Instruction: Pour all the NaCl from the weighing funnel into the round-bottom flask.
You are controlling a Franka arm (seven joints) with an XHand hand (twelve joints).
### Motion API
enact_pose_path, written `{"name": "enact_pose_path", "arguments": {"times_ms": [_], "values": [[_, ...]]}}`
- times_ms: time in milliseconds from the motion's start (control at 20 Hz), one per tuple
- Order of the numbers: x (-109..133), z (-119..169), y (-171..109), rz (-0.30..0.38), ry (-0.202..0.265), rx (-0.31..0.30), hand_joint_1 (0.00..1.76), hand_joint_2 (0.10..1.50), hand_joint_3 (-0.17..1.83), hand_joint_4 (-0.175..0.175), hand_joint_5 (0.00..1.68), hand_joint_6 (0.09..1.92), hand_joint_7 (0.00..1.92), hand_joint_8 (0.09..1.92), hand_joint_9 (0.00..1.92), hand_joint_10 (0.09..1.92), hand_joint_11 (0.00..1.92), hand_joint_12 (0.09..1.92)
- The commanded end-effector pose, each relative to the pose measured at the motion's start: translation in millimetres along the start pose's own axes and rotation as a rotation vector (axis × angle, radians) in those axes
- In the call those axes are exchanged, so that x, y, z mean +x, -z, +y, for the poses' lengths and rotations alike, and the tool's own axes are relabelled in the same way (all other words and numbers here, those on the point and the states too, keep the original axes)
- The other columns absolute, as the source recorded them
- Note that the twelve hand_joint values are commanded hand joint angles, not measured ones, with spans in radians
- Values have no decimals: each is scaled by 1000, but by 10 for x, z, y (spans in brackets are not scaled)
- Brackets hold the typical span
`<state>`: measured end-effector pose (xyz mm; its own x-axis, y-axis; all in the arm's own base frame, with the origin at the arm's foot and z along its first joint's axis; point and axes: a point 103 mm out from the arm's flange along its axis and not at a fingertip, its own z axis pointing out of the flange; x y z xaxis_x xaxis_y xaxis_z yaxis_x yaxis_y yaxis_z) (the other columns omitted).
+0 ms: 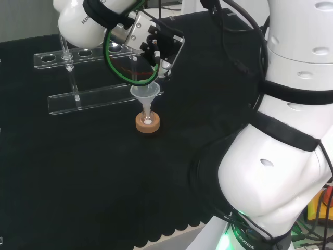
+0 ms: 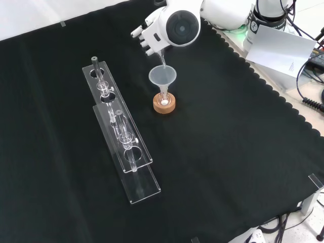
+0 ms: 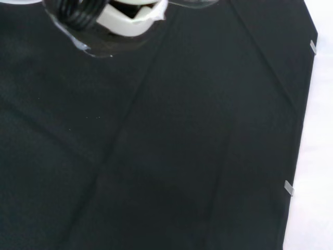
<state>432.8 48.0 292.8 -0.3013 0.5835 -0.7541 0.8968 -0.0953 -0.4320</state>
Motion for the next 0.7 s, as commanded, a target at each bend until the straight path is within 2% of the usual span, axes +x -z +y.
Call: {"name": "enact_pose_path", "arguments": {"times_ms": [50,700], "values": [[31,0,27,-23,-2,7,1067,798,571,155,1067,989,911,642,1003,408,623,1186],[49,3,22,-84,-24,-8,1066,799,571,158,1065,991,913,642,1003,408,623,1184]]}}
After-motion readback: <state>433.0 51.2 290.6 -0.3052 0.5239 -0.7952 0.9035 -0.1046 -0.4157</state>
